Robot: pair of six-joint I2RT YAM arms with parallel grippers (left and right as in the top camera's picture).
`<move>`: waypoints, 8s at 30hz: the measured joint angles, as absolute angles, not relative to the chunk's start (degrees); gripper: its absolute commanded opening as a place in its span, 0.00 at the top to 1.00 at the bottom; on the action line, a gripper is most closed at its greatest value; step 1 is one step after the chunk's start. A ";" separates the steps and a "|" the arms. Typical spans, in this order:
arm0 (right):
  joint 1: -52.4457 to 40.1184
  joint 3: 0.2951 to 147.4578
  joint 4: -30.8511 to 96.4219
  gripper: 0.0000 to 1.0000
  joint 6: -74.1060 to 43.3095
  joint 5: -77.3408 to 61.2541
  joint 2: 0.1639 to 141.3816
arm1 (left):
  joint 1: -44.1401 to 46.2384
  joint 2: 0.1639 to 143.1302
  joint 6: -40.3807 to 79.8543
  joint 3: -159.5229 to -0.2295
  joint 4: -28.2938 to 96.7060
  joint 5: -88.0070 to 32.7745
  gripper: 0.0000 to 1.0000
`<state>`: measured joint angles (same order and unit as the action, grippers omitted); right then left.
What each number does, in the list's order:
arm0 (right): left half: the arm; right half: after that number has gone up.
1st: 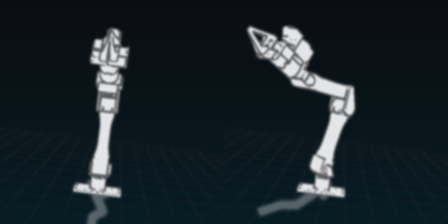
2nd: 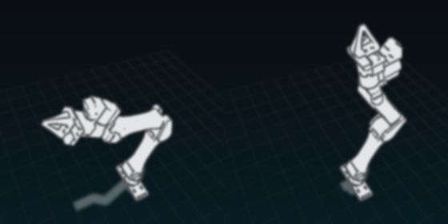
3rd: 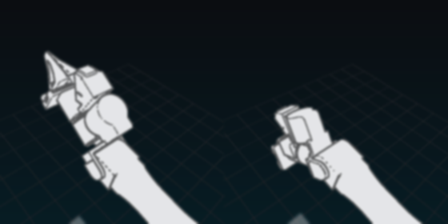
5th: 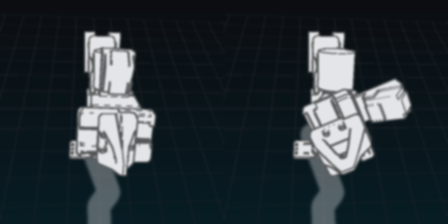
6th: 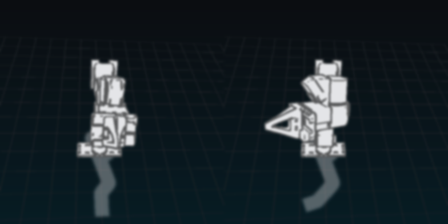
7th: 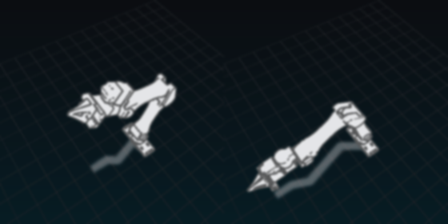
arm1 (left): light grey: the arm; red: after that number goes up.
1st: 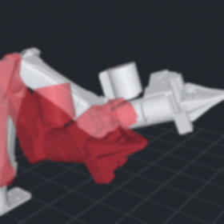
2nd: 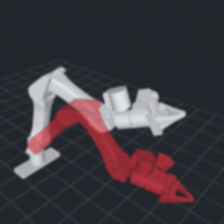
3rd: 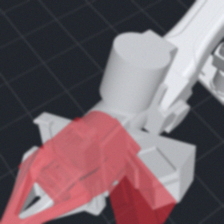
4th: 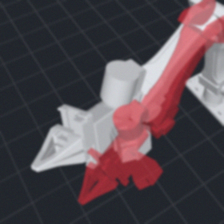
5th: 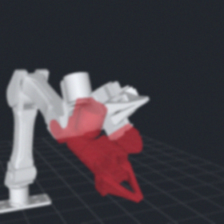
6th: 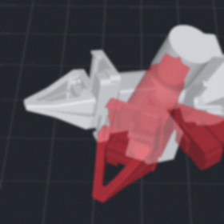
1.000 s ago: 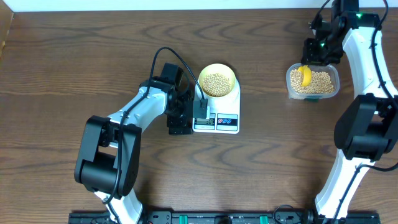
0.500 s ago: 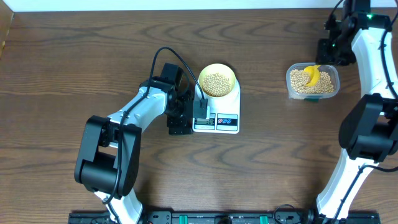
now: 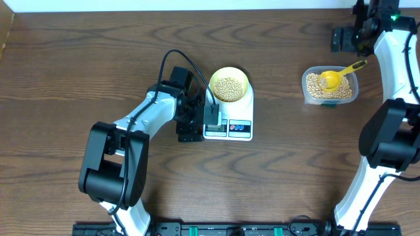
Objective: Scoop item into bowl and weigh 50g on scale
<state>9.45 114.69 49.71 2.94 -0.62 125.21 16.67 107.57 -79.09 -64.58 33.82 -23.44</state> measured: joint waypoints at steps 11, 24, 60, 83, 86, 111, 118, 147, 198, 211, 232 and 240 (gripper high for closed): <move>9.41 114.69 46.98 0.01 -1.06 -5.52 125.21 | 16.64 107.57 -79.09 -64.58 33.82 -23.44 0.02; 8.69 114.69 47.07 0.01 -1.32 -6.90 125.23 | 16.67 107.57 -79.09 -64.58 33.82 -23.44 0.02; 8.71 114.69 47.07 0.01 -1.32 -6.90 125.23 | 16.67 107.57 -79.09 -64.58 33.82 -23.44 0.02; 8.71 114.69 47.07 0.01 -1.32 -6.90 125.23 | 16.67 107.57 -79.09 -64.58 33.82 -23.44 0.02; 8.71 114.69 47.07 0.01 -1.32 -6.90 125.23 | 16.67 107.57 -79.09 -64.58 33.80 -23.44 0.02; 8.71 114.69 47.07 0.01 -1.32 -6.90 125.23 | 16.67 107.57 -79.09 -64.58 33.82 -23.44 0.02; 8.71 114.69 47.07 0.01 -1.32 -6.90 125.23 | 16.67 107.57 -79.09 -64.58 33.80 -23.44 0.02; 8.71 114.69 47.07 0.01 -1.32 -6.90 125.23 | 16.67 107.57 -79.09 -64.58 33.82 -23.44 0.02; 8.71 114.69 47.07 0.01 -1.32 -6.90 125.23 | 16.67 107.57 -79.09 -64.58 33.82 -23.44 0.02; 8.71 114.69 47.07 0.01 -1.32 -6.90 125.23 | 16.67 107.57 -79.09 -64.58 33.82 -23.44 0.03; 8.97 114.69 47.07 0.01 -1.32 -6.92 125.23 | 16.67 107.57 -79.09 -64.58 33.82 -23.44 0.02; 9.17 114.63 49.04 0.01 -1.34 -6.90 124.44 | 16.67 107.57 -79.09 -64.58 33.80 -23.44 0.03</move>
